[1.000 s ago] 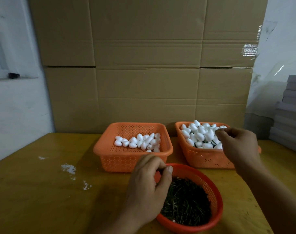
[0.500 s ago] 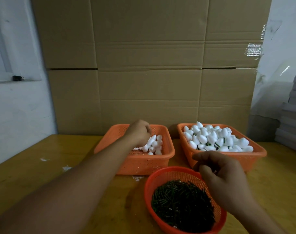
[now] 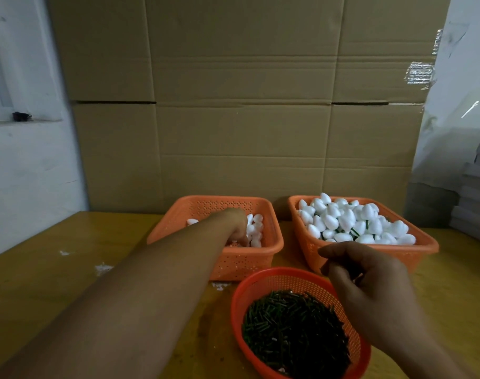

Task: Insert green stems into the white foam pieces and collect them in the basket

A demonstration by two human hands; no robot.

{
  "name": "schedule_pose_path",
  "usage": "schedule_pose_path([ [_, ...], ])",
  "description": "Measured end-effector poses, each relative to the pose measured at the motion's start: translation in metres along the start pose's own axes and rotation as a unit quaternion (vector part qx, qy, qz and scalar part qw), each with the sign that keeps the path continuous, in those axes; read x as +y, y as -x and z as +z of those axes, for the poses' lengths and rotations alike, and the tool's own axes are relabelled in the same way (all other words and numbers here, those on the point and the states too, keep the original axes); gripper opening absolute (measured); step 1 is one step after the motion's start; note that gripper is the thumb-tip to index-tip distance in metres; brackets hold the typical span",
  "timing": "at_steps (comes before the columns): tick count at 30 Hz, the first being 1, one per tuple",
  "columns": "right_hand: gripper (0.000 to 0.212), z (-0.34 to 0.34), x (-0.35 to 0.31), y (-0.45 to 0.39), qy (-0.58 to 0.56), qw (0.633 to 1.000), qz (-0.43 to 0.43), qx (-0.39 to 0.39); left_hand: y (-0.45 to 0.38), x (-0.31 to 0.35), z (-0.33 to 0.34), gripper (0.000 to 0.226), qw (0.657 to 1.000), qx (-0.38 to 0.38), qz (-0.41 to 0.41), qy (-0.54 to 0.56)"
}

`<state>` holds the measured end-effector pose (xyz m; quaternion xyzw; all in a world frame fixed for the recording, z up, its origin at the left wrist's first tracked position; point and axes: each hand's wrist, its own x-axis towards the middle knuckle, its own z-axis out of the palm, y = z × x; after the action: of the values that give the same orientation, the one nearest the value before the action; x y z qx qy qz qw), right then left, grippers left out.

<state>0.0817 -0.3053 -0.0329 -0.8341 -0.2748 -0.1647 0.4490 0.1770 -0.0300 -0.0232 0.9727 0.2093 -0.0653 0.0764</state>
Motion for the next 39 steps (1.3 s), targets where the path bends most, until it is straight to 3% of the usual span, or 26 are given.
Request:
schedule_pose_path([
  [6, 0.037, 0.000, 0.001, 0.000, 0.012, 1.000, -0.004, -0.012, -0.004, 0.007, 0.000, 0.018, 0.998, -0.044, 0.024, -0.026],
  [9, 0.036, 0.001, 0.002, 0.001, 0.013, 1.000, -0.002, -0.010, -0.012, 0.007, 0.007, 0.068, 0.994, -0.094, 0.036, -0.034],
  [11, 0.035, 0.002, 0.003, 0.001, 0.013, 1.000, 0.000, -0.009, -0.012, 0.006, 0.010, 0.076, 0.993, -0.091, 0.050, -0.058],
  [15, 0.034, 0.002, 0.003, 0.000, 0.021, 1.000, -0.004, -0.007, -0.003, 0.003, 0.002, 0.015, 0.998, -0.017, 0.058, 0.026],
  [18, 0.036, 0.002, 0.003, 0.001, 0.028, 1.000, -0.009, 0.000, 0.009, 0.002, -0.005, 0.020, 0.989, 0.019, 0.103, 0.103],
  [23, 0.036, 0.003, 0.004, 0.001, 0.032, 0.999, -0.013, 0.005, 0.035, -0.005, -0.003, 0.028, 0.939, 0.094, 0.188, 0.272],
  [29, 0.034, 0.005, 0.005, 0.001, 0.039, 0.999, -0.014, -0.007, 0.074, -0.011, 0.010, 0.016, 0.861, 0.188, 0.272, 0.387],
  [39, 0.023, 0.007, 0.005, 0.003, 0.052, 0.998, -0.030, -0.016, 0.157, -0.010, 0.027, 0.033, 0.771, 0.184, 0.351, 0.498],
])
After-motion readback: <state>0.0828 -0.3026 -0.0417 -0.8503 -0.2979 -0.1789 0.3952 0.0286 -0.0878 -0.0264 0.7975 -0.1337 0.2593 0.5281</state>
